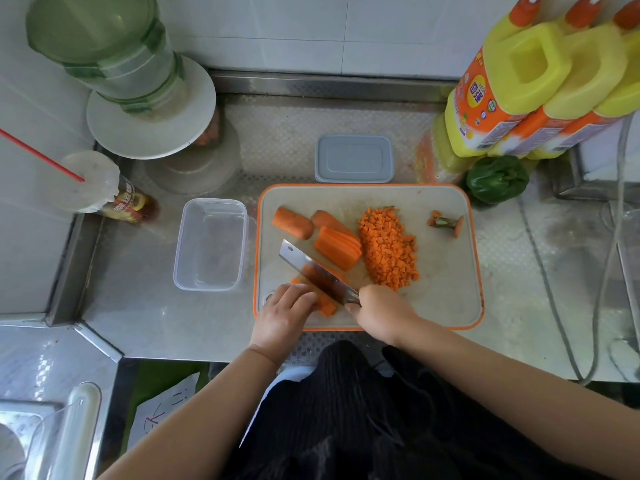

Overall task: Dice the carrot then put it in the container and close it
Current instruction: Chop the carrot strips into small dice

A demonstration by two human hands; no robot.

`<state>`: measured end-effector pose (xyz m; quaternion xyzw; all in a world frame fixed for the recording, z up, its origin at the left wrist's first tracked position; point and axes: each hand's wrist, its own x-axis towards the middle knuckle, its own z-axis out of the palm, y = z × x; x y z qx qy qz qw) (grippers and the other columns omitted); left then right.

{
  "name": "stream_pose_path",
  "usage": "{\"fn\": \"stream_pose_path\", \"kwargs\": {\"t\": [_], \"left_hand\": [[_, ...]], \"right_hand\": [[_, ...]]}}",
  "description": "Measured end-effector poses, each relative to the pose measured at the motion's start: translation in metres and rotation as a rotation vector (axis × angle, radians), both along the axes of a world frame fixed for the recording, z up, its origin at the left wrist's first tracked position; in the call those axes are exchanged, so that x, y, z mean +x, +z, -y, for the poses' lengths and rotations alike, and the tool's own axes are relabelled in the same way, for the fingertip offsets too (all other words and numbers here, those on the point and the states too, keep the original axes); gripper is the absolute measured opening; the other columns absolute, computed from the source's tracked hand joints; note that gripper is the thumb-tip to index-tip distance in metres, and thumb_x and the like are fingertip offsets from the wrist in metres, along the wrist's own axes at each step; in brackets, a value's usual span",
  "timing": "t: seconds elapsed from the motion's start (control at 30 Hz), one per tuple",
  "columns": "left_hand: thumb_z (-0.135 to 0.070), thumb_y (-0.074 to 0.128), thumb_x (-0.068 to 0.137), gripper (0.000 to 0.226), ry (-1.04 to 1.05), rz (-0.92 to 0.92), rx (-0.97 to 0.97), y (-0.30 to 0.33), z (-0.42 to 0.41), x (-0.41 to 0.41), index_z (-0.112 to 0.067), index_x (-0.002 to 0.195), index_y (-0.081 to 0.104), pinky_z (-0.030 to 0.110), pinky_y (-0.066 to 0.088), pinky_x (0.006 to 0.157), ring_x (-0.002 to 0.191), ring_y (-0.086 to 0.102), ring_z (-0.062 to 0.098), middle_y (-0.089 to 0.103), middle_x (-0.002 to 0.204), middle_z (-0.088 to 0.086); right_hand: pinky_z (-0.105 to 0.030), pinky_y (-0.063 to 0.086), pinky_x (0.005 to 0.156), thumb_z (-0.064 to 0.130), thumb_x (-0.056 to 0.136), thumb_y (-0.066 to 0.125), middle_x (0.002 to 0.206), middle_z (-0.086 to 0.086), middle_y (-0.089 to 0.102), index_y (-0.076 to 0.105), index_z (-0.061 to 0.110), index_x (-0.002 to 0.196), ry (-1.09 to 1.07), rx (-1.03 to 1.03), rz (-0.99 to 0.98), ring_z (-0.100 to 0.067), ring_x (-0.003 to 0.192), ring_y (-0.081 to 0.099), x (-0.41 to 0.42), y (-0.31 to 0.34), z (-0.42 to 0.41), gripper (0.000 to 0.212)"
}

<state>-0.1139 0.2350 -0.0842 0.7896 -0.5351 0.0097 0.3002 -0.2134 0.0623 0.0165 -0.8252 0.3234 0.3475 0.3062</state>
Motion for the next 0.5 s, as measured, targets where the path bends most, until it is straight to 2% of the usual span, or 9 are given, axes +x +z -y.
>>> {"fn": "stream_pose_path", "kwargs": {"t": [0.13, 0.3, 0.43, 0.5], "left_hand": [[-0.024, 0.064, 0.09, 0.016, -0.041, 0.007, 0.014, -0.003, -0.005, 0.003, -0.017, 0.102, 0.055, 0.039, 0.055, 0.073, 0.092, 0.055, 0.025, 0.06, 0.102, 0.004], [-0.027, 0.06, 0.092, 0.013, -0.01, 0.013, 0.008, -0.003, -0.001, -0.001, -0.017, 0.1, 0.057, 0.037, 0.052, 0.076, 0.091, 0.053, 0.026, 0.06, 0.101, 0.004], [-0.026, 0.06, 0.092, 0.012, 0.025, -0.013, -0.003, -0.004, 0.003, -0.004, -0.017, 0.099, 0.063, 0.035, 0.049, 0.08, 0.09, 0.054, 0.025, 0.061, 0.099, 0.004], [-0.025, 0.059, 0.093, 0.014, 0.038, -0.027, -0.011, -0.003, 0.003, -0.005, -0.015, 0.097, 0.068, 0.034, 0.048, 0.081, 0.09, 0.055, 0.024, 0.063, 0.098, 0.004]], "right_hand": [[-0.032, 0.04, 0.064, 0.036, 0.1, 0.045, 0.087, -0.006, 0.058, 0.058, 0.009, 0.102, 0.003, -0.045, 0.021, -0.026, 0.079, 0.056, -0.001, 0.012, -0.002, 0.031], [-0.036, 0.047, 0.072, 0.03, 0.099, 0.045, 0.099, -0.01, 0.063, 0.059, 0.011, 0.106, 0.061, -0.105, 0.001, -0.031, 0.092, 0.061, -0.003, 0.019, -0.01, 0.025], [-0.032, 0.042, 0.065, 0.019, 0.098, 0.045, 0.079, -0.003, 0.054, 0.061, 0.009, 0.103, 0.126, -0.133, -0.031, -0.028, 0.08, 0.057, -0.002, 0.023, -0.013, 0.019], [-0.032, 0.041, 0.064, 0.012, 0.096, 0.047, 0.077, -0.003, 0.054, 0.062, 0.009, 0.105, 0.148, -0.159, -0.06, -0.028, 0.078, 0.057, 0.002, 0.023, -0.012, 0.018]]}}
